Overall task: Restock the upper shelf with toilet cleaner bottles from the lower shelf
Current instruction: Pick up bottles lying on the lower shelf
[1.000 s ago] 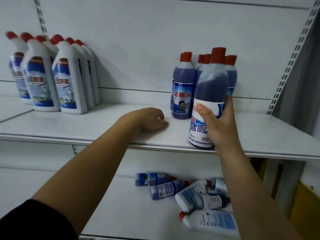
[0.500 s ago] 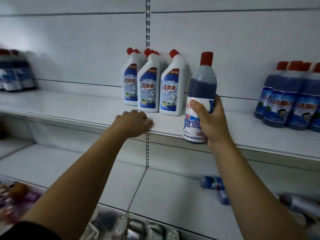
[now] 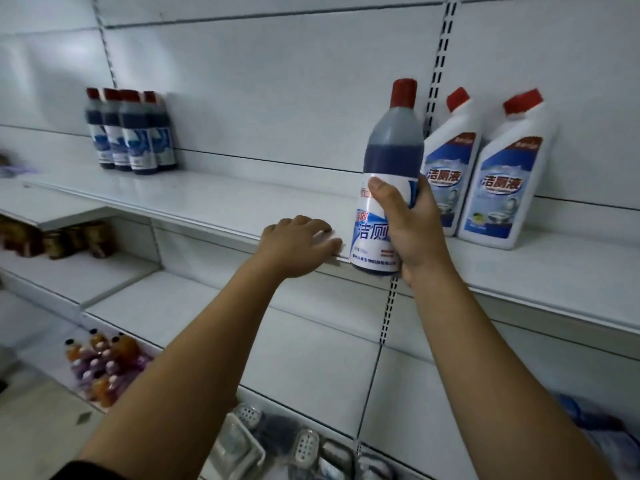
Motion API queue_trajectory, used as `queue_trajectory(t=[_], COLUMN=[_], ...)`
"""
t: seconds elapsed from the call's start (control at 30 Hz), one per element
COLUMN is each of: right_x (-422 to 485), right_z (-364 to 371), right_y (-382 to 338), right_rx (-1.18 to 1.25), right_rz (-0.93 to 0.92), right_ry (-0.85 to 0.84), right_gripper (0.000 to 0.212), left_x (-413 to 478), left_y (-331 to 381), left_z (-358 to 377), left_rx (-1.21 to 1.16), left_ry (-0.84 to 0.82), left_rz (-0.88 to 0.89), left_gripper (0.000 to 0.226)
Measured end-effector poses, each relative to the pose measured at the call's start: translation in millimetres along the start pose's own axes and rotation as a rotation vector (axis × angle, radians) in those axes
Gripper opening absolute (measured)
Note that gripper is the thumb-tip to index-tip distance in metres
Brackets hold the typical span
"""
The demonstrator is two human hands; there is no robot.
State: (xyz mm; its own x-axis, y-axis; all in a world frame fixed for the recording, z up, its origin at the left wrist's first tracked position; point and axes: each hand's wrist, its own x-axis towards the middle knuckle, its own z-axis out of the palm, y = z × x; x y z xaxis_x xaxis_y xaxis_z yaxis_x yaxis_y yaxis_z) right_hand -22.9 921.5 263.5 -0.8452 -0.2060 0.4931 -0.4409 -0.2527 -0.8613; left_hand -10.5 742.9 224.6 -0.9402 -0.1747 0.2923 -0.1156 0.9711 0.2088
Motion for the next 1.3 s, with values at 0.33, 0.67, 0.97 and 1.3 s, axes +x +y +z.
queue_trajectory(t=[0.33,0.67,0.97,1.3], right_x=[41,84,107,127], right_z=[158,300,424,536], right_y=[30,66,107,128], right_rx=[0.036,0.004,-0.087,-0.132], right_rz=[0.011,0.053,0.096,0.122], right_ry=[-0.038,-0.130,-0.010,0.101], right_gripper=[0.041,0.047,0.043,0.040], left_x=[49,85,109,133], left_y=[-153,-303,-438,-540], left_z=[-29,-59,-83,-104], left_rx=[0.043,0.028,-0.019,-0.044], left_ry=[-0.076,-0.107,-0.136,-0.211], left_rz=[-0.043,-0.073,0.051,0.196], left_gripper=[0.066,0.058,0.057,0.060])
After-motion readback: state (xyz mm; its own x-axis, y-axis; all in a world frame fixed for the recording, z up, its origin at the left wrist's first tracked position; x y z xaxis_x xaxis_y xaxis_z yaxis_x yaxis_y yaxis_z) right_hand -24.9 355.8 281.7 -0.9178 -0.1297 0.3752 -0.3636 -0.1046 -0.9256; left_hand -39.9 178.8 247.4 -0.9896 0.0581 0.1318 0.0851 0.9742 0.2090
